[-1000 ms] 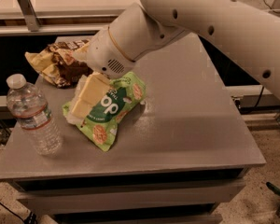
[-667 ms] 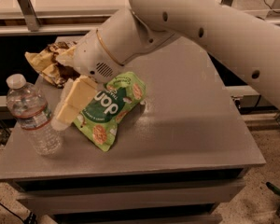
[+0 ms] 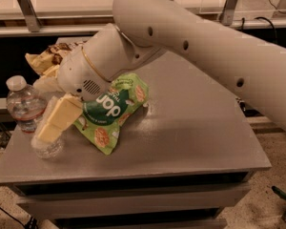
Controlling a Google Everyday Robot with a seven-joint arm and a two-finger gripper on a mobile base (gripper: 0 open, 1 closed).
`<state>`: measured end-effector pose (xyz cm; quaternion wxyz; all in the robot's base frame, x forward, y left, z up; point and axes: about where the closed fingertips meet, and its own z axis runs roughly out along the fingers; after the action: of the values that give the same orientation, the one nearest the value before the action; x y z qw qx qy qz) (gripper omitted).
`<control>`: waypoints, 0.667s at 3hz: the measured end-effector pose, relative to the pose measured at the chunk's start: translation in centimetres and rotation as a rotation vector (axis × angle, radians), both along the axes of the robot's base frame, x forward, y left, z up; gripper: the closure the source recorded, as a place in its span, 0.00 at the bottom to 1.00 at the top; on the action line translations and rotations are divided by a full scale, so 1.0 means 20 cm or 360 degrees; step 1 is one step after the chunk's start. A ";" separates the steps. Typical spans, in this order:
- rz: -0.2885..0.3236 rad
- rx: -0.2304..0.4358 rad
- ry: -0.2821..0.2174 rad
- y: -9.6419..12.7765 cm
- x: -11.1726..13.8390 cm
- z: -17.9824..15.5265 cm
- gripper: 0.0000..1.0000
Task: Pick water bottle
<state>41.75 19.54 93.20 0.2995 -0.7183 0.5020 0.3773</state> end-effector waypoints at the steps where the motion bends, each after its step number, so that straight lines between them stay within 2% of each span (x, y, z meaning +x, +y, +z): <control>1: 0.0042 0.0030 0.0035 0.04 -0.06 -0.02 0.41; 2: 0.0059 0.0044 0.0055 0.06 -0.09 -0.02 0.64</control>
Offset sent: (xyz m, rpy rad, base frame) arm -0.0200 0.0152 -0.0048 0.0404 0.0555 0.0406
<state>40.03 20.80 92.89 0.2936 -0.7167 0.4885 0.4019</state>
